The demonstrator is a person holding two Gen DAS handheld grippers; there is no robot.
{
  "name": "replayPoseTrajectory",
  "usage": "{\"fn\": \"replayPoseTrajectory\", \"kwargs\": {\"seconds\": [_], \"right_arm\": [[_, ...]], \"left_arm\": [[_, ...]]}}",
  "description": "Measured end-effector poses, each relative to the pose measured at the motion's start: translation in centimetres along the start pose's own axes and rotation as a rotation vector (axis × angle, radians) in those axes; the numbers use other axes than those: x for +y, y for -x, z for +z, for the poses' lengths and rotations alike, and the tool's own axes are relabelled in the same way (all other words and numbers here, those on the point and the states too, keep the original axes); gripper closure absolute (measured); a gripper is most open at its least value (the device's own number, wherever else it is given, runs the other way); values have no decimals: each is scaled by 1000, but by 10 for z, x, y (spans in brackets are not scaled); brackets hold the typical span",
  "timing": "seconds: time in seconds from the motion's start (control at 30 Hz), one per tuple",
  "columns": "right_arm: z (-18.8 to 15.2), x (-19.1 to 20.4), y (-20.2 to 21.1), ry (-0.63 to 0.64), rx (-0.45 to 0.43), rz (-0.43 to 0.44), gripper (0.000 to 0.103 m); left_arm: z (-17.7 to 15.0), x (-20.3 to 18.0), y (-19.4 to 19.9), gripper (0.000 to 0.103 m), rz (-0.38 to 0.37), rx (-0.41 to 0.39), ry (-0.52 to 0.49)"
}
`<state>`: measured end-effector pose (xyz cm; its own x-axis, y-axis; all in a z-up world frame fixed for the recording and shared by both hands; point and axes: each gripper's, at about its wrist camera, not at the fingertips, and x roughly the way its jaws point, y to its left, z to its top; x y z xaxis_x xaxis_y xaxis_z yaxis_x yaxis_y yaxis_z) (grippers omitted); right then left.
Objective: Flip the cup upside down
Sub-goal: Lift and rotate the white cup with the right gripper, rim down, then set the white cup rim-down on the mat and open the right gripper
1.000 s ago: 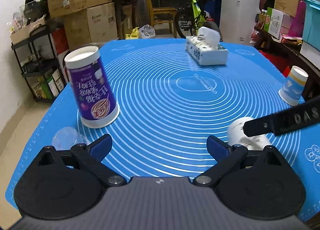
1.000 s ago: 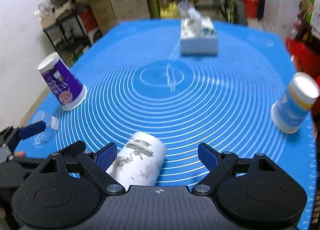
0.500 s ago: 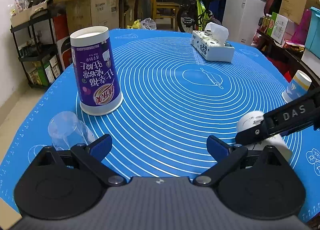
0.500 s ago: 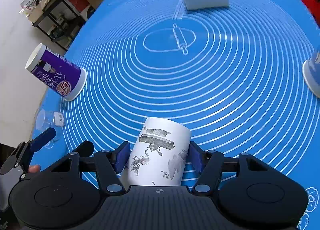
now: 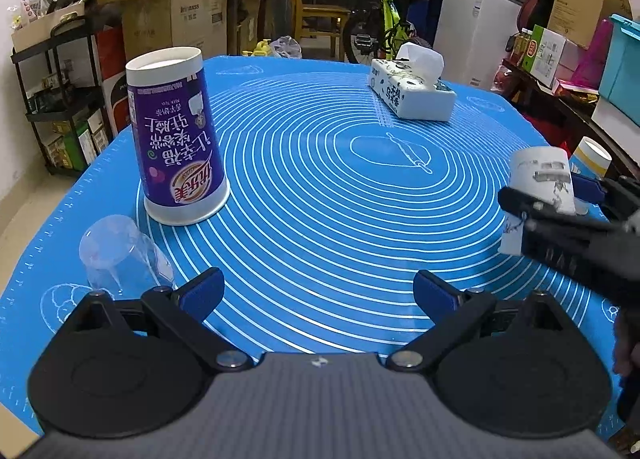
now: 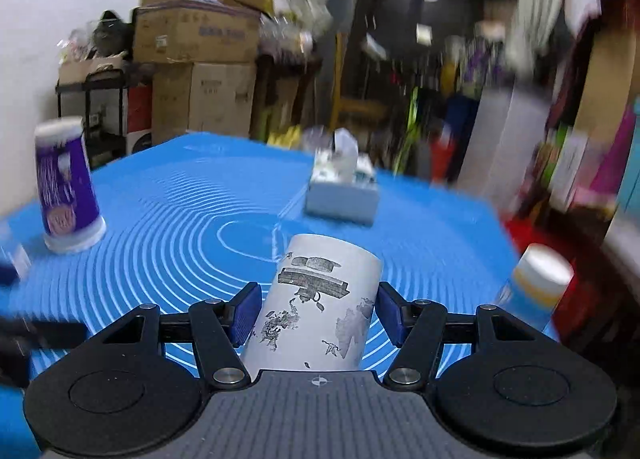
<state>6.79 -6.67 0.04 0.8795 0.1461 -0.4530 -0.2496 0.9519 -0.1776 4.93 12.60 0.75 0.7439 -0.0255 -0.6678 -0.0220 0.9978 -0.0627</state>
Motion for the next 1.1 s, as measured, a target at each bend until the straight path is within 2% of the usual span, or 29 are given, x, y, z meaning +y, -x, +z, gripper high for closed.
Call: {"fn": "replayPoseTrajectory", "kwargs": {"seconds": [0.2, 0.5, 0.7, 0.9, 1.1], "right_arm": [[-17, 5, 12, 52, -52, -25, 37], [-26, 7, 21, 27, 22, 15, 39], [-29, 5, 23, 4, 34, 25, 39], [-28, 8, 28, 30, 36, 18, 28], [-29, 2, 47, -6, 36, 35, 26]], "left_arm": [[-1, -2, -1, 3, -1, 3, -2], [-3, -7, -2, 3, -7, 7, -16], [-5, -7, -2, 3, -12, 10, -19], [-5, -9, 0, 3, -30, 17, -9], [-10, -20, 7, 3, -45, 19, -32]]}}
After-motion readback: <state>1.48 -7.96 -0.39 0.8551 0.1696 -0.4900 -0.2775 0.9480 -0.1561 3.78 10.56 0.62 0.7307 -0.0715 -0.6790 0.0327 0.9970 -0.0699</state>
